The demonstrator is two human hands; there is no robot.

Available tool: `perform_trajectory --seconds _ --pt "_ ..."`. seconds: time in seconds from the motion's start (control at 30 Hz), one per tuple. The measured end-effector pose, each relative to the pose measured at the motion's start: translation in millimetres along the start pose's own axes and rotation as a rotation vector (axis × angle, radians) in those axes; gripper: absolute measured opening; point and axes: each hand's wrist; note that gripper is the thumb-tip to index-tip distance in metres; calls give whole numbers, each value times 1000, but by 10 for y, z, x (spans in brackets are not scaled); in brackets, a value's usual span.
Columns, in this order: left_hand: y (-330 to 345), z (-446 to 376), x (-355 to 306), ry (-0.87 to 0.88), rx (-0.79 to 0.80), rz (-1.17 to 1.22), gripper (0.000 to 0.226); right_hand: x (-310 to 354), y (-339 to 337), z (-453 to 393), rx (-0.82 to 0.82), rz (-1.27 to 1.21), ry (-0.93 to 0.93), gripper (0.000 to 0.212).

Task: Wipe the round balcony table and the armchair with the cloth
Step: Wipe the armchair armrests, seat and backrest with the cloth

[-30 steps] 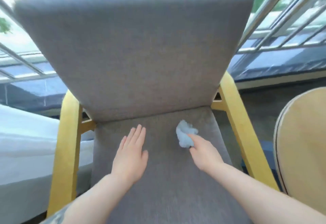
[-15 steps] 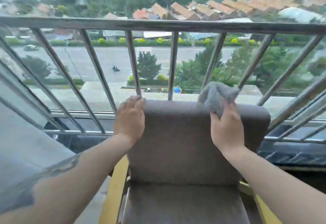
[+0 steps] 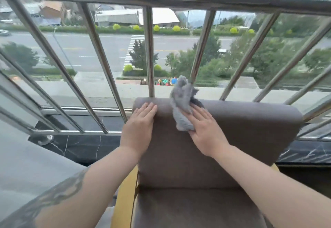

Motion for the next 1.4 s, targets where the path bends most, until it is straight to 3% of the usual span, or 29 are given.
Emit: perform_trajectory --seconds 0.07,0.13,0.23,0.33,0.4,0.5,0.6,0.67,0.77,0.9,1.0,1.07,1.13,1.23,1.3,1.33,1.4 --pt "89 -23 -19 -55 -64 35 42 -45 2 103 -137 0 159 62" --pt "154 -46 -20 -83 -101 61 44 274 133 -89 -161 -4 213 61" --pt "129 -5 87 -19 -88 72 51 773 282 -446 -30 -79 100 66" --pt "112 101 186 21 -70 20 57 436 139 -422 47 19 -81 70" --pt "155 143 186 -47 -100 43 58 204 40 -299 9 74 -61 68" --pt "236 149 118 -142 -182 286 54 478 154 -488 -31 69 -14 62" --pt "213 151 6 -437 -309 650 51 836 296 -776 29 69 -136 60" --pt "177 130 -40 -531 -354 702 47 667 224 -735 66 96 -237 61" --pt "132 102 -35 -558 -328 745 44 240 130 -348 -51 133 -170 60" --pt "161 67 3 -653 -209 928 44 788 351 -594 -164 70 47 55" --pt "202 112 49 -726 -194 1130 34 1035 472 -762 -153 61 -152 55" --pt "165 160 97 -760 -97 1022 41 668 381 -536 -115 111 -169 60" --pt "109 192 58 -705 -73 792 51 159 233 -134 -168 161 -10 58" --pt "95 111 -274 -390 -150 394 52 -1 136 67 -303 101 248 55" --pt "228 5 -569 -243 -85 275 55 310 197 -125 -374 3 424 57" --pt "302 -45 -696 -241 -55 271 57 400 214 -190 -391 -42 425 57" --pt "425 -103 -854 -265 -25 189 55 249 157 -100 -266 -4 208 56"
Point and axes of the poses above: each hand's wrist, its own z-axis away from the middle knuckle, its own y-axis out of the palm, x = y × z, and after that the axes turned 1 degree about -y, right-handed
